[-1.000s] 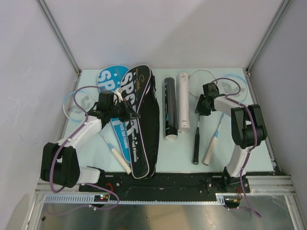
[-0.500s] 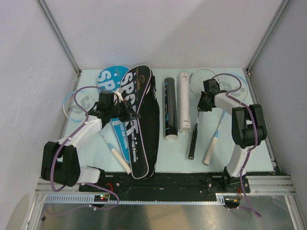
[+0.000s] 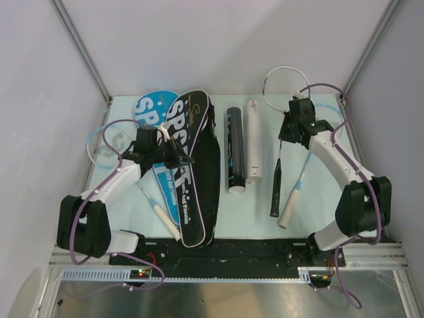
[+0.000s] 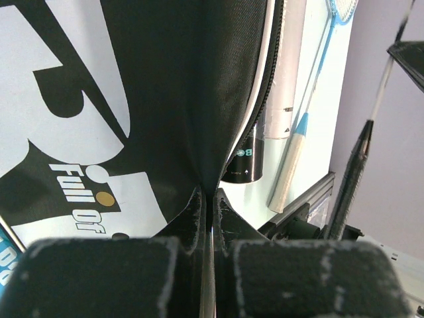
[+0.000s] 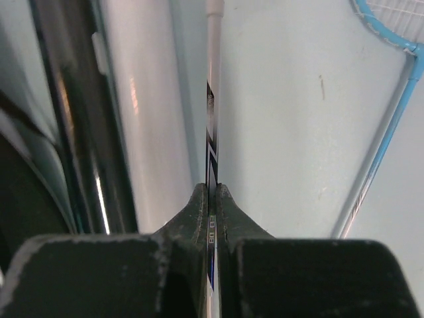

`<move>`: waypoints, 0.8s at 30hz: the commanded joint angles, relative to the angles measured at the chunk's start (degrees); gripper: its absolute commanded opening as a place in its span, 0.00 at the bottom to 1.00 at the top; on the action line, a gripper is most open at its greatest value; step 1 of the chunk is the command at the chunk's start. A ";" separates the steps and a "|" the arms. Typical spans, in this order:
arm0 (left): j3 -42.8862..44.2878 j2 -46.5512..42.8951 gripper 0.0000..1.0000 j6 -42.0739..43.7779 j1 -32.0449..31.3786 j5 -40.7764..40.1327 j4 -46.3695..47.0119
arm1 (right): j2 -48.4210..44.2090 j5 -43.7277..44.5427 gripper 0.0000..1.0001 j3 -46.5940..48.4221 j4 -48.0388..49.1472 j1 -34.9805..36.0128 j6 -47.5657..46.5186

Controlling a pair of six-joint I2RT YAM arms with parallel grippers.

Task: Pack up the badminton gear
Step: Pick up the racket from the center of the board, then place the racket in the racket bag.

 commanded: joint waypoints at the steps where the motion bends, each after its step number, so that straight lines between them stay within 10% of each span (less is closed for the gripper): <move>1: 2.52 -0.12 0.00 -1.05 0.48 1.68 1.35 | -8.57 2.95 0.00 -1.78 -2.44 4.90 -1.10; 11: 3.07 -0.40 0.00 -0.83 0.51 1.53 1.33 | -22.18 8.20 0.00 -11.08 -4.33 24.82 4.02; 24: 3.61 -0.09 0.00 -0.47 0.49 1.46 1.33 | -16.51 17.00 0.00 -16.18 -7.08 43.48 13.17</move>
